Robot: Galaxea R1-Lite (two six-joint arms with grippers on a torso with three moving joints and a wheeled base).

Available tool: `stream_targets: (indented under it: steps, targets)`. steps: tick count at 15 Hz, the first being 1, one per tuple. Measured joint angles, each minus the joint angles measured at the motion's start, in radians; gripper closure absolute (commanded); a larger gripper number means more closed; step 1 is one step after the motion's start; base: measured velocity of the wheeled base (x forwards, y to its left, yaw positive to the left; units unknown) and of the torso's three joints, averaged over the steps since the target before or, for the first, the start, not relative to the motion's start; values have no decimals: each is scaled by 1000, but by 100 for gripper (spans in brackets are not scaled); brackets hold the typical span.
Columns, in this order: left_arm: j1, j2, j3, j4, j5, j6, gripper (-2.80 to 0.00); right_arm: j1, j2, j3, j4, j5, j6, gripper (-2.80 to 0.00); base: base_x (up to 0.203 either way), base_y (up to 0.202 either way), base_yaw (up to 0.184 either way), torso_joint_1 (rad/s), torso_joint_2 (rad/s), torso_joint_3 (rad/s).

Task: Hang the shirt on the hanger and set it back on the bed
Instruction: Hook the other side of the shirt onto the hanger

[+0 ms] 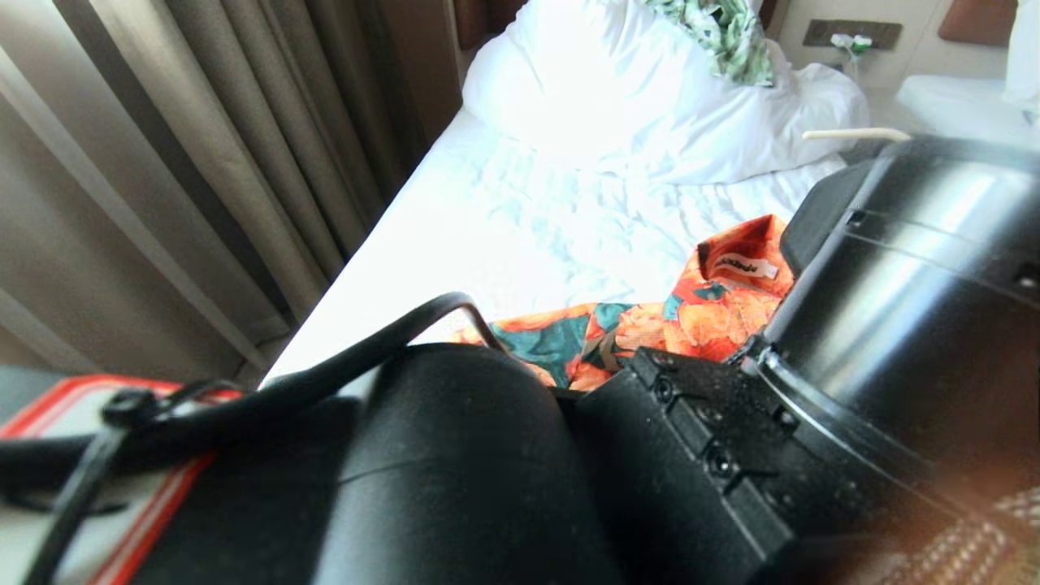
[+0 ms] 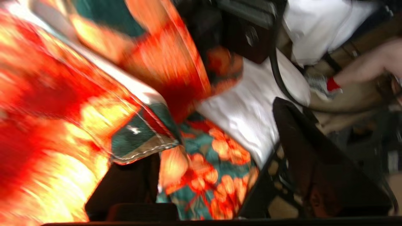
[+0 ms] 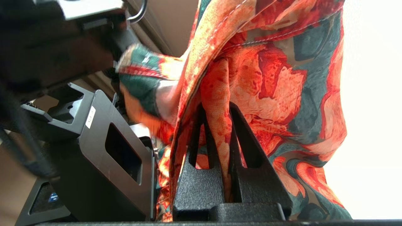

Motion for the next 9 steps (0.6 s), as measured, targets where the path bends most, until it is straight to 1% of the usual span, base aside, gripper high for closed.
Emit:
stream_targets:
  steps: [2, 6, 7, 9]
  targets:
    - [-7, -29, 56, -1, -30, 1, -280, -1, -4, 0, 0, 1, 0, 0, 0, 0, 0, 0, 0, 0]
    - [-9, -71, 166, -5, -43, 0, -280, -13, -12, -2, 0, 1, 0, 0, 0, 0, 0, 0, 0, 0]
    - [-7, -85, 208, -16, -53, 0, -280, -13, -13, -3, 0, 1, 0, 0, 0, 0, 0, 0, 0, 0]
    - [12, -113, 288, -73, -56, 0, -280, -15, -14, -3, 0, 1, 0, 0, 0, 0, 0, 0, 0, 0]
